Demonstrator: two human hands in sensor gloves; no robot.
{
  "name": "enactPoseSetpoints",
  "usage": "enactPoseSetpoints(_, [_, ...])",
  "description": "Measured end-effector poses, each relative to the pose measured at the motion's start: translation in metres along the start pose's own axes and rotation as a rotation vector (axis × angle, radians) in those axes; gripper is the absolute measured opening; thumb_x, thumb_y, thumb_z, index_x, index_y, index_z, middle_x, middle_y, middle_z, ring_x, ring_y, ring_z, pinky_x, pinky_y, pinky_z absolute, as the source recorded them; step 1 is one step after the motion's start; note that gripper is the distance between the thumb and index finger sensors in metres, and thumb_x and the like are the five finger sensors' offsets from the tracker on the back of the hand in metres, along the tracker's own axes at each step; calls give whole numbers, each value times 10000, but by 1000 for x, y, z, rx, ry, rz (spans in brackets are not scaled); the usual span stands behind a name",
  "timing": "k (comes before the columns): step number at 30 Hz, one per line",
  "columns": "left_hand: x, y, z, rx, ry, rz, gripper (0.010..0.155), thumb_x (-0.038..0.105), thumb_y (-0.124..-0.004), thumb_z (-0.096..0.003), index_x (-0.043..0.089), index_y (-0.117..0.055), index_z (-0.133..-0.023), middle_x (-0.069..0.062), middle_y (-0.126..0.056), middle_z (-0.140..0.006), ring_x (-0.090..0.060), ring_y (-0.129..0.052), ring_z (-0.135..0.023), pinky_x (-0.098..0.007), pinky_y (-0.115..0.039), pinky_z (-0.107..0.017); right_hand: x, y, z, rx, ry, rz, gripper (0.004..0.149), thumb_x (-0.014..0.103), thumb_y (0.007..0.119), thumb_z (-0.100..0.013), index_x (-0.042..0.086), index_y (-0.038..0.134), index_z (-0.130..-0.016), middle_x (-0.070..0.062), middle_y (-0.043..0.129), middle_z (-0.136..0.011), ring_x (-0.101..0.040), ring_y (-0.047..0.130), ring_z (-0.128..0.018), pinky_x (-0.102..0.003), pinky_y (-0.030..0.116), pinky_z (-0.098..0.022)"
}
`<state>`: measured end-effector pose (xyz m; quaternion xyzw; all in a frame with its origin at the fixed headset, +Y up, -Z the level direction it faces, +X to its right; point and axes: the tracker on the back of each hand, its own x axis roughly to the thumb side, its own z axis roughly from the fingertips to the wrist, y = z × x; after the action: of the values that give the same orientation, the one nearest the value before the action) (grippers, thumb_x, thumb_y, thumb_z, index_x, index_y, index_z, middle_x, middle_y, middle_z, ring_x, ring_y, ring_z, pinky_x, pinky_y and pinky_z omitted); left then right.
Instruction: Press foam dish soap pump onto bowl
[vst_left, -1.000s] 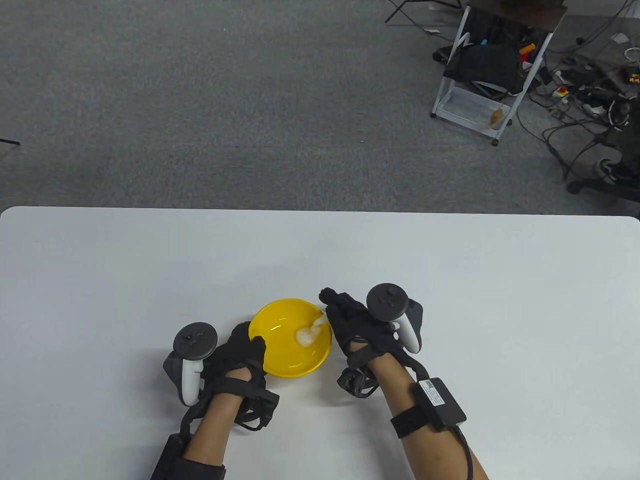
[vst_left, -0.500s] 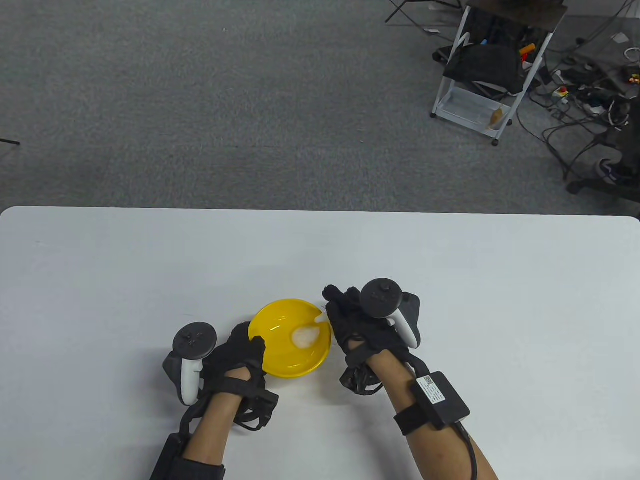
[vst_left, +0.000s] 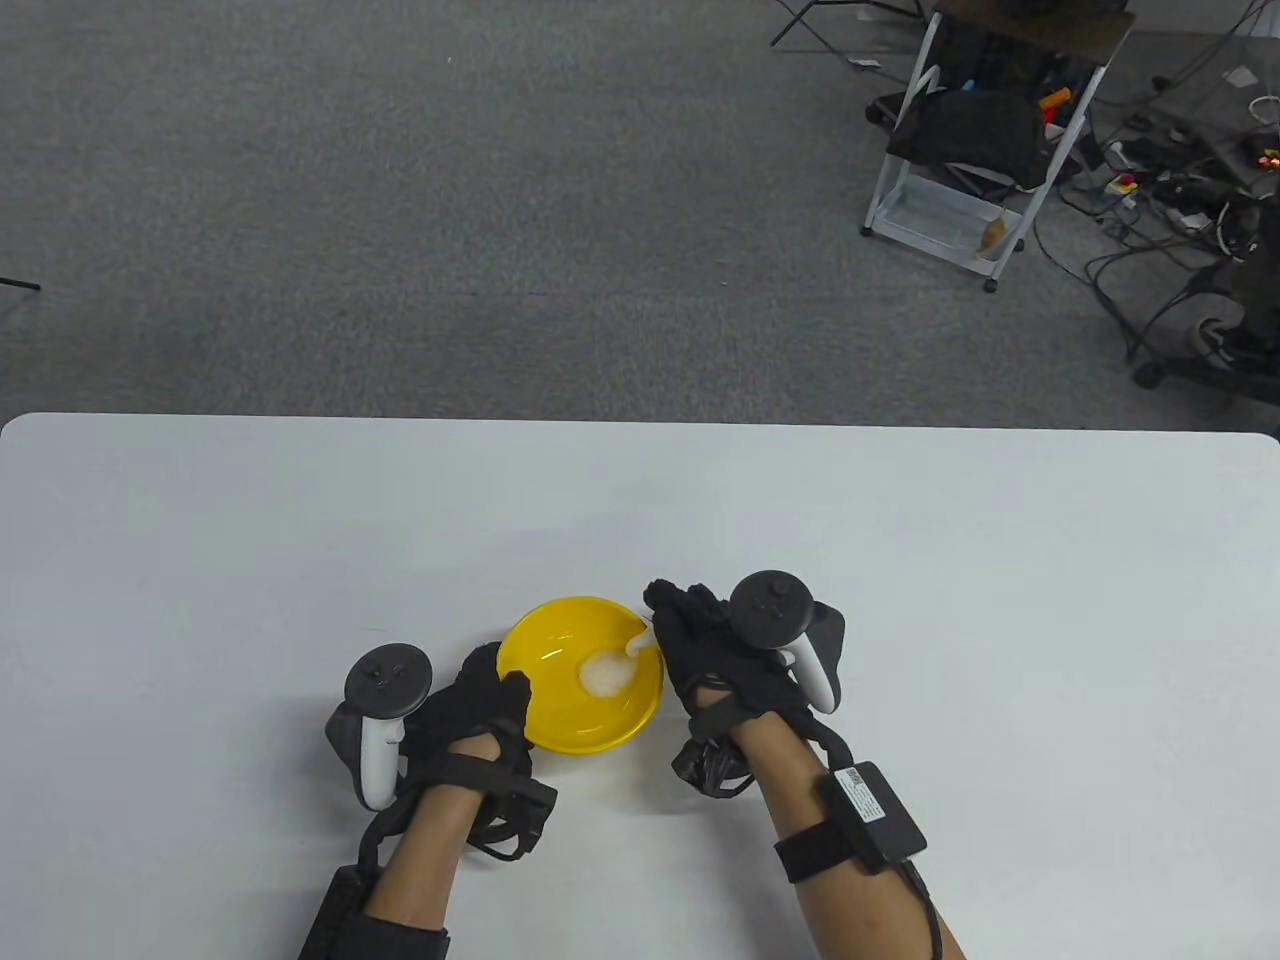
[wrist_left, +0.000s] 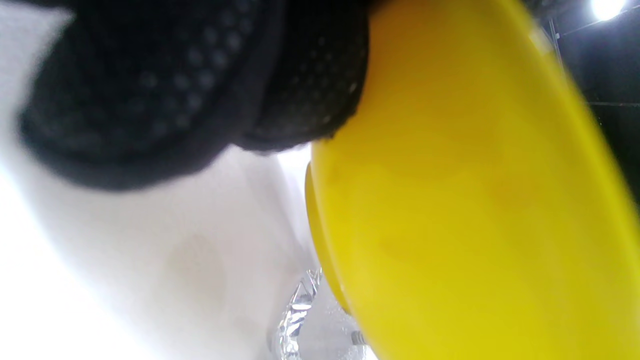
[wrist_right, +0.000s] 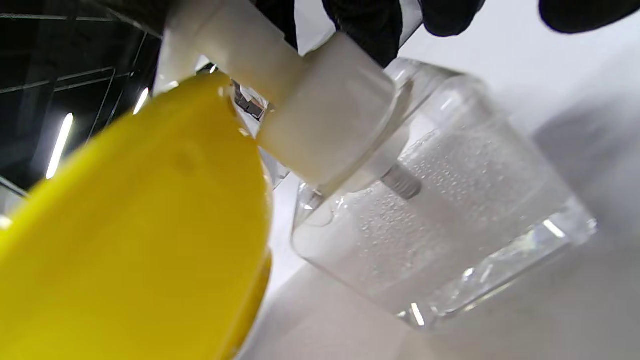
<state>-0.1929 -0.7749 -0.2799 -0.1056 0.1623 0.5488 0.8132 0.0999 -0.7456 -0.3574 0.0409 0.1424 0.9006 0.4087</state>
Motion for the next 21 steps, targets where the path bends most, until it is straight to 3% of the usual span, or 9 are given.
enactPoseSetpoints(21, [2, 2, -1, -32, -11, 47, 587, 408, -749, -432, 174, -598, -949, -65, -993, -392, -226, -1065, -93, -278, -888, 35, 15, -10, 2, 38, 48, 141, 645, 545, 524, -459, 312, 551, -1060, -249, 394, -1141, -590, 307, -1010, -836, 476, -574])
